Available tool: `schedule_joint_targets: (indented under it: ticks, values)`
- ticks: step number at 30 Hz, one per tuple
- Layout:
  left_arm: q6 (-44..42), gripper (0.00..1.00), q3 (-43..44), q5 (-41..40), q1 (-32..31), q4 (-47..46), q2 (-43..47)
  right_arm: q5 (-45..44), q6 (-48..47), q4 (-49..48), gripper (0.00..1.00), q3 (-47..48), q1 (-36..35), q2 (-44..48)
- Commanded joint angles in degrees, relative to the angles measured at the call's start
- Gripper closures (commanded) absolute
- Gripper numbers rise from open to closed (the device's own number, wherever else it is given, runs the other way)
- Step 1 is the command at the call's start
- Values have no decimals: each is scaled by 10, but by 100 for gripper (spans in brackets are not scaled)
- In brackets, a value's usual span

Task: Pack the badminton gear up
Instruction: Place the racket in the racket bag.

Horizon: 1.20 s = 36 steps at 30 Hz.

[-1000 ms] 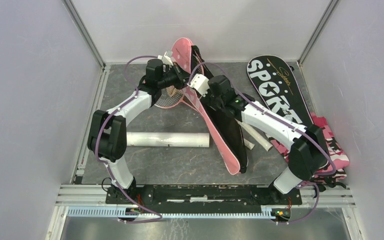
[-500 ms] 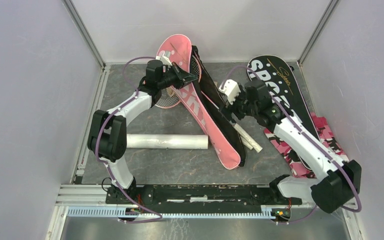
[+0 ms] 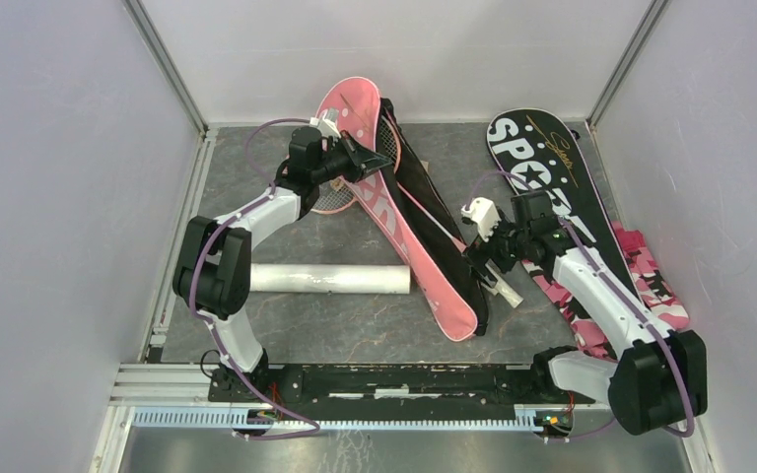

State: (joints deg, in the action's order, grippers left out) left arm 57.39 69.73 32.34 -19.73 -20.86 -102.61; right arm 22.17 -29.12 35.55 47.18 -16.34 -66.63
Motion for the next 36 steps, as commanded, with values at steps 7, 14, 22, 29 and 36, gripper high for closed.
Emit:
schedule_joint_targets:
  ticks: [7,14,22,29,36]
  values:
    - [25,98,-9,38,-2,-107,20,140,-103,52,12,-4,93,-88]
    - [33,98,-21,45,-2,-127,15,171,-128,59,27,-15,110,-132]
    - [36,98,-27,45,-2,-136,10,187,-128,67,67,5,110,-148]
    - [24,98,-29,45,-5,-132,8,190,-112,92,97,44,110,-108]
    - [9,98,-27,31,-22,-120,4,202,-60,95,100,91,100,-83]
